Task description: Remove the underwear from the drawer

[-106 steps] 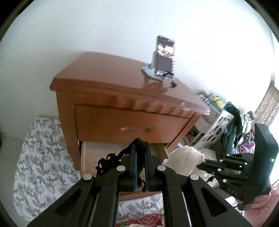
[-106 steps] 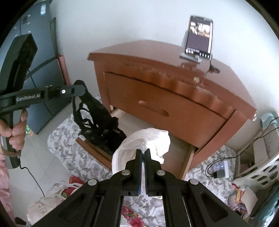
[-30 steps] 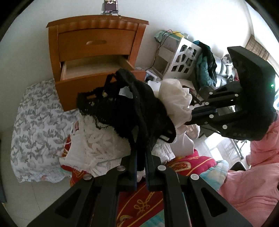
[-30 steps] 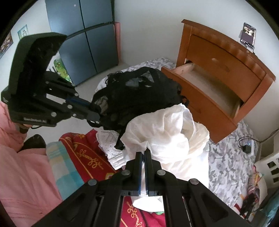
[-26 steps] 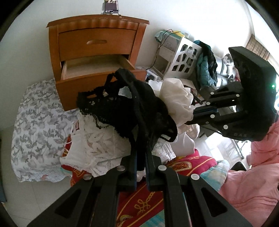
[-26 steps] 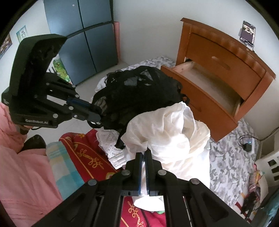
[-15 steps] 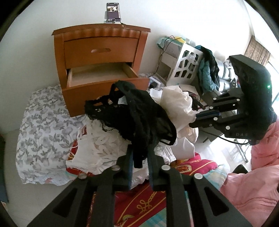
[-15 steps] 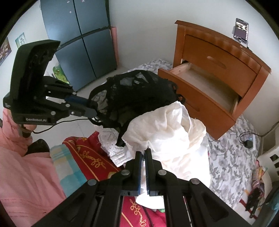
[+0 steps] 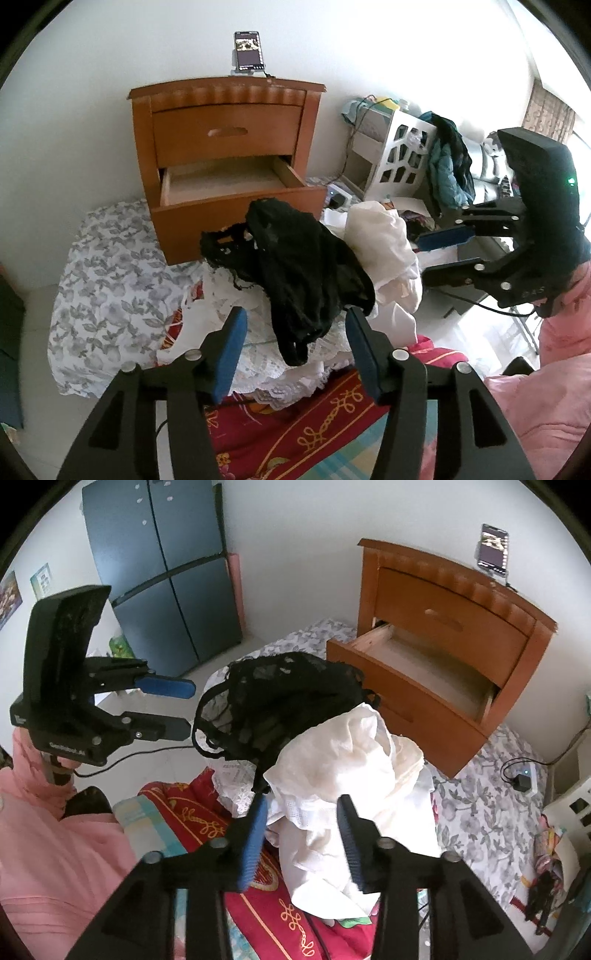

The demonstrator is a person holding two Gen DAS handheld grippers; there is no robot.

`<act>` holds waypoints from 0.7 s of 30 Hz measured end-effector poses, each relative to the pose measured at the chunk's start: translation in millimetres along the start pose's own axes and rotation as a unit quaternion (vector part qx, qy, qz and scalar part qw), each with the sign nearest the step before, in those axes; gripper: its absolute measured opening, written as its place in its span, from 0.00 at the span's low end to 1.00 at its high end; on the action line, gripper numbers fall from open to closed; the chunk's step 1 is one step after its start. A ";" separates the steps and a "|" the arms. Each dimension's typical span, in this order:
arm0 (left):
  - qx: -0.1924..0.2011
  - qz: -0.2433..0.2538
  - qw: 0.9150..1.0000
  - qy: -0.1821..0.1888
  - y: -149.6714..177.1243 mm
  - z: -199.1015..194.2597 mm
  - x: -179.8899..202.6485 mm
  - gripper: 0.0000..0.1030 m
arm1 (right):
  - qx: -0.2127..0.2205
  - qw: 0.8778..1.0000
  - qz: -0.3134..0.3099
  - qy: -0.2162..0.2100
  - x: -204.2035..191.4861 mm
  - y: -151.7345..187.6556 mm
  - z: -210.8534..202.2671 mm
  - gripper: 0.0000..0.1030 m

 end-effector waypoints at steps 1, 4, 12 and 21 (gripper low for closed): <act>0.001 -0.001 1.000 -0.003 -0.2 0.2 -0.6 0.59 | 0.009 1.000 0.002 0.003 0.1 1.4 -3.1 0.47; 0.005 -0.008 1.000 -0.021 0.5 1.7 -2.7 0.69 | 0.035 0.999 0.018 0.021 4.9 6.6 -10.0 0.58; 0.016 -0.018 0.999 -0.027 5.2 -2.3 -6.6 0.88 | 0.040 0.996 0.065 0.042 17.6 28.8 -5.0 0.85; 0.008 -0.047 0.997 -0.052 10.7 7.9 -14.8 0.97 | 0.076 0.988 0.122 0.056 38.0 48.1 -13.8 1.00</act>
Point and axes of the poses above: each gripper's, at about its wrist camera, not at the fingertips, and z roughly the way its jaws point, x to its right, y to its underside, the point moved 3 cm from there along z, roughly the way its jaws point, and after that the axes turned 14 degrees about -y, right-handed, at the moved point
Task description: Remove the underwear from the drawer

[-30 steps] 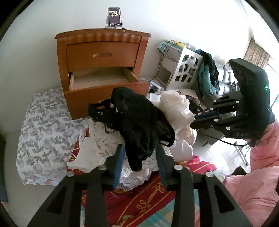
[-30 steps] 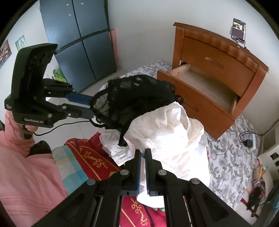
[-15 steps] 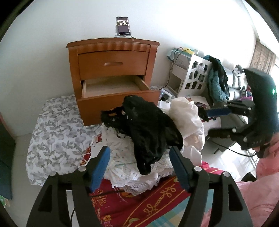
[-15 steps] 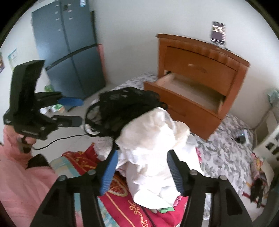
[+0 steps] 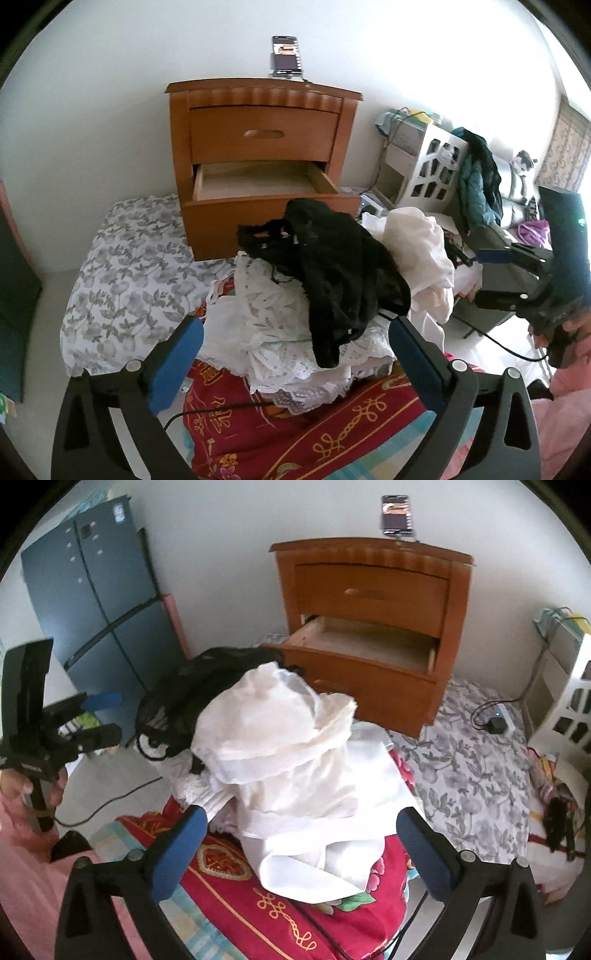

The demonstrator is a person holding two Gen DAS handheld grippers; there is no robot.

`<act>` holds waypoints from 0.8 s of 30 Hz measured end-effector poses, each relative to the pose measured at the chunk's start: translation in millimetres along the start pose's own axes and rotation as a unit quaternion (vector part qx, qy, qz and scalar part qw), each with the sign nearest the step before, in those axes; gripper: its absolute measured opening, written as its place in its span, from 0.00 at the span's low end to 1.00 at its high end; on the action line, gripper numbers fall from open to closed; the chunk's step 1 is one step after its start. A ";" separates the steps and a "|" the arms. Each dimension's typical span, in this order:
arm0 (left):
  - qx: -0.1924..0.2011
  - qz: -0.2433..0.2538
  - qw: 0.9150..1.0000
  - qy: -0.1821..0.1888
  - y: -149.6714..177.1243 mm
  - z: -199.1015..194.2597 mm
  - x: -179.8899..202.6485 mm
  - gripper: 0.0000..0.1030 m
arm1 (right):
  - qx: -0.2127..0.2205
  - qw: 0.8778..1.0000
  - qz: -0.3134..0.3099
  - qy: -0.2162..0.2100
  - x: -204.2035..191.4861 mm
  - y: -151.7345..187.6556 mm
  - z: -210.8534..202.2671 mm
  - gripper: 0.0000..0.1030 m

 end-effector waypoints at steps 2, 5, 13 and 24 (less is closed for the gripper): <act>0.002 -0.003 1.000 -0.006 0.0 -0.5 -0.8 0.98 | 0.013 1.000 0.003 0.006 1.0 -1.4 -4.8 1.00; 0.006 -0.005 1.000 -0.016 0.1 -1.3 -1.0 0.97 | 0.027 1.000 0.003 0.015 -0.2 -2.8 -10.2 1.00; 0.002 -0.002 0.999 -0.039 1.7 1.3 0.8 0.97 | 0.041 0.999 -0.003 0.023 -7.3 -2.6 -18.4 1.00; 0.001 -0.009 0.999 -0.048 0.4 0.0 -2.2 0.97 | 0.038 0.999 -0.005 0.023 -10.3 -1.8 -16.0 1.00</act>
Point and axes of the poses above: each gripper's, at about its wrist camera, not at the fingertips, and z roughly the way its jaws point, x to its right, y to its underside, the point moved 3 cm from there along z, roughly the way its jaws point, and after that the axes turned 14 degrees about -y, right-handed, at the moved point
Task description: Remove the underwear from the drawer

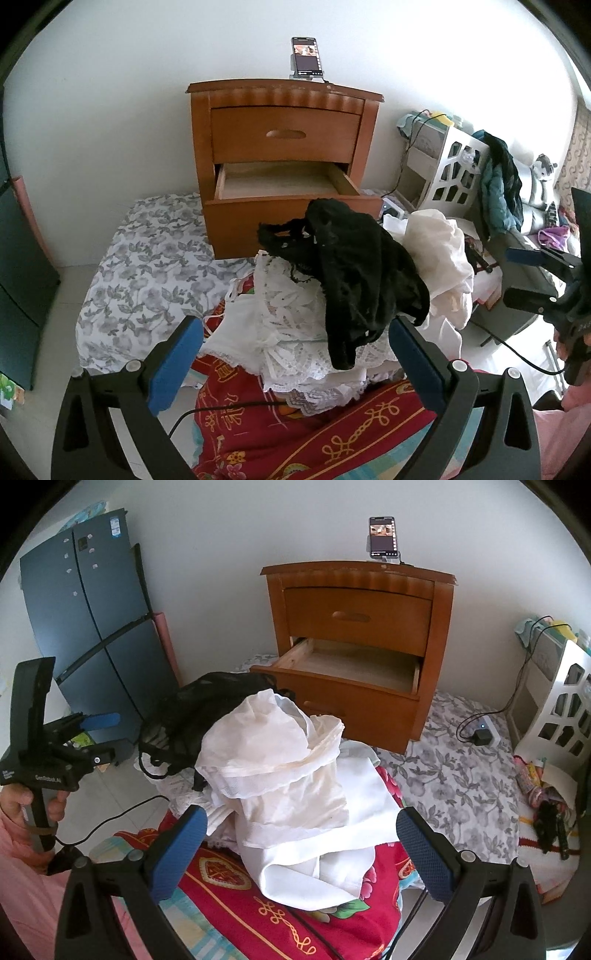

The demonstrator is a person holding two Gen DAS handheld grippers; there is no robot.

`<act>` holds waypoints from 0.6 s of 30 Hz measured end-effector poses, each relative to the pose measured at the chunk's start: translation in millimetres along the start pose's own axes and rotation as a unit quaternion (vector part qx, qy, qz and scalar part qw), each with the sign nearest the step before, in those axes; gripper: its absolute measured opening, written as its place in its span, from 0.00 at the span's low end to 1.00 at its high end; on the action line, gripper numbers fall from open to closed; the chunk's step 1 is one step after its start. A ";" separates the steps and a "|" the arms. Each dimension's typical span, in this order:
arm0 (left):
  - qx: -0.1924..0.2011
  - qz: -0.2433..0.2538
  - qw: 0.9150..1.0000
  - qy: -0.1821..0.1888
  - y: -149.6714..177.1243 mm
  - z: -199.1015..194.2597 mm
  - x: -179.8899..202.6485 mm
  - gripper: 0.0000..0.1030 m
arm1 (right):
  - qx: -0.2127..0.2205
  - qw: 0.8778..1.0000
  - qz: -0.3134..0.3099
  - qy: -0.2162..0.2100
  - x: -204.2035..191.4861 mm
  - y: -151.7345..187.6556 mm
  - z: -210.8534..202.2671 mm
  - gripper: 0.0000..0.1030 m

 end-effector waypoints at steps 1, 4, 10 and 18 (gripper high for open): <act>0.000 0.001 1.000 -0.004 0.1 -0.2 0.3 0.97 | 0.000 1.000 -0.001 0.000 -0.4 0.1 -0.1 1.00; 0.001 0.005 1.000 -0.021 0.7 -0.1 1.3 0.97 | 0.001 1.000 0.000 0.000 -0.2 0.1 -0.1 1.00; -0.001 0.008 1.000 -0.026 2.6 0.1 2.2 0.98 | 0.000 1.000 0.001 0.000 -0.6 0.4 0.1 1.00; -0.003 0.006 1.000 -0.029 2.9 1.7 1.2 0.97 | -0.003 1.000 0.000 -0.001 0.6 0.6 1.9 1.00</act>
Point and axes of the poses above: each gripper's, at about its wrist camera, not at the fingertips, and z roughly the way its jaws point, x to its right, y to its underside, the point moved 3 cm from there along z, roughly the way its jaws point, and after that the axes turned 14 degrees about -y, right-handed, at the moved point
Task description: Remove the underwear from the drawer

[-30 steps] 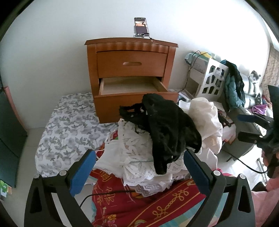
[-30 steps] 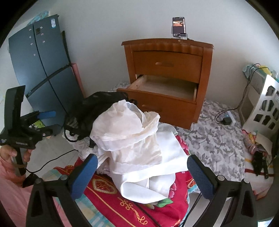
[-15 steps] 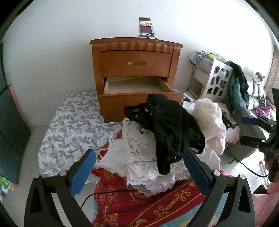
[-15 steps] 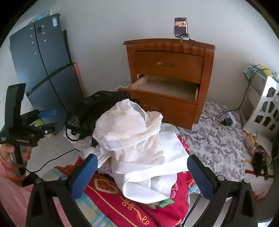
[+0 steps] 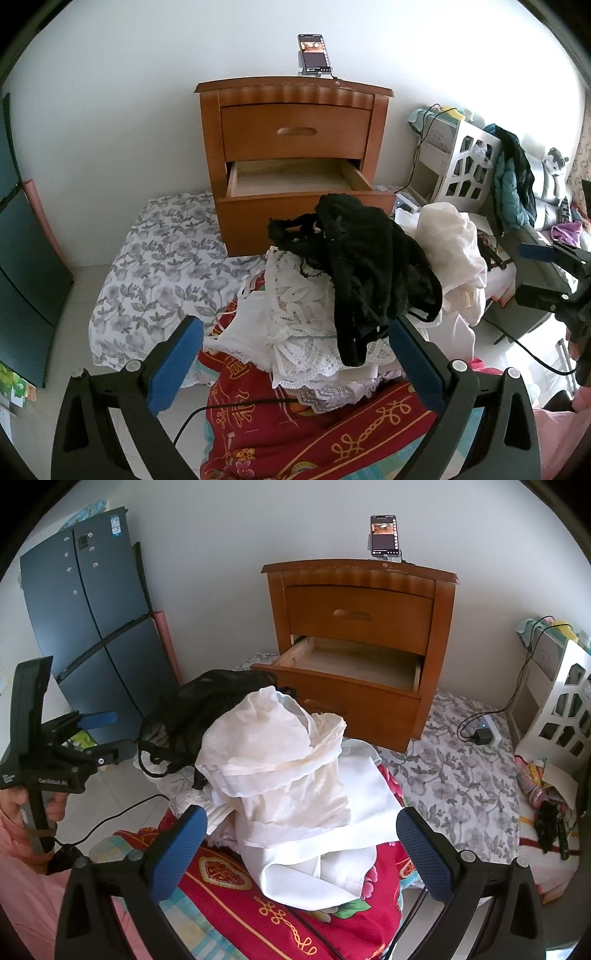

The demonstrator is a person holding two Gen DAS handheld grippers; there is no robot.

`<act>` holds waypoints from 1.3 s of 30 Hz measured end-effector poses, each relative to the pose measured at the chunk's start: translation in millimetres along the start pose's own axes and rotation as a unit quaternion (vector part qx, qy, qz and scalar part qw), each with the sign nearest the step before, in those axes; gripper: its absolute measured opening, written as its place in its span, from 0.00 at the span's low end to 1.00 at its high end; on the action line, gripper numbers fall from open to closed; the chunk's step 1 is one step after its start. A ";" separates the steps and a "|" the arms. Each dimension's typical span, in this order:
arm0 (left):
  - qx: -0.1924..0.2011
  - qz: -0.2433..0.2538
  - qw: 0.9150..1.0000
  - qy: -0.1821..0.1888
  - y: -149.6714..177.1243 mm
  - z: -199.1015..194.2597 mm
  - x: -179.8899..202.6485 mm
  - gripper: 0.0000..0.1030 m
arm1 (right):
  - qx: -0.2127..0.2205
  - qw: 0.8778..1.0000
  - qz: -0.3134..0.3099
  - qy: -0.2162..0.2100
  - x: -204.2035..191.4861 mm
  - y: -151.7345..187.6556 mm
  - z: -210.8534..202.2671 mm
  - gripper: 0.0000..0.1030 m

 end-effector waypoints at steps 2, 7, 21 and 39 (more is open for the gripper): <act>0.001 0.002 1.000 -0.002 0.1 -0.5 0.1 0.98 | 0.000 1.000 0.000 0.000 -0.2 0.0 0.3 1.00; 0.001 0.001 1.000 -0.004 -0.1 -1.8 1.4 0.97 | -0.001 1.000 0.000 0.000 -1.1 0.1 0.8 1.00; 0.007 0.004 1.000 -0.016 -0.9 -4.7 4.7 0.98 | -0.002 1.000 -0.005 -0.002 -2.7 0.0 1.4 1.00; 0.005 0.003 1.000 -0.018 0.7 -4.6 5.8 0.97 | -0.002 1.000 -0.007 -0.003 -3.8 -0.5 1.2 1.00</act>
Point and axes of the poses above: each gripper's, at about its wrist camera, not at the fingertips, and z roughly the way its jaws point, x to its right, y to its underside, the point moved 3 cm from there along z, roughly the way its jaws point, and after that the axes turned 14 degrees about -y, right-handed, at the moved point
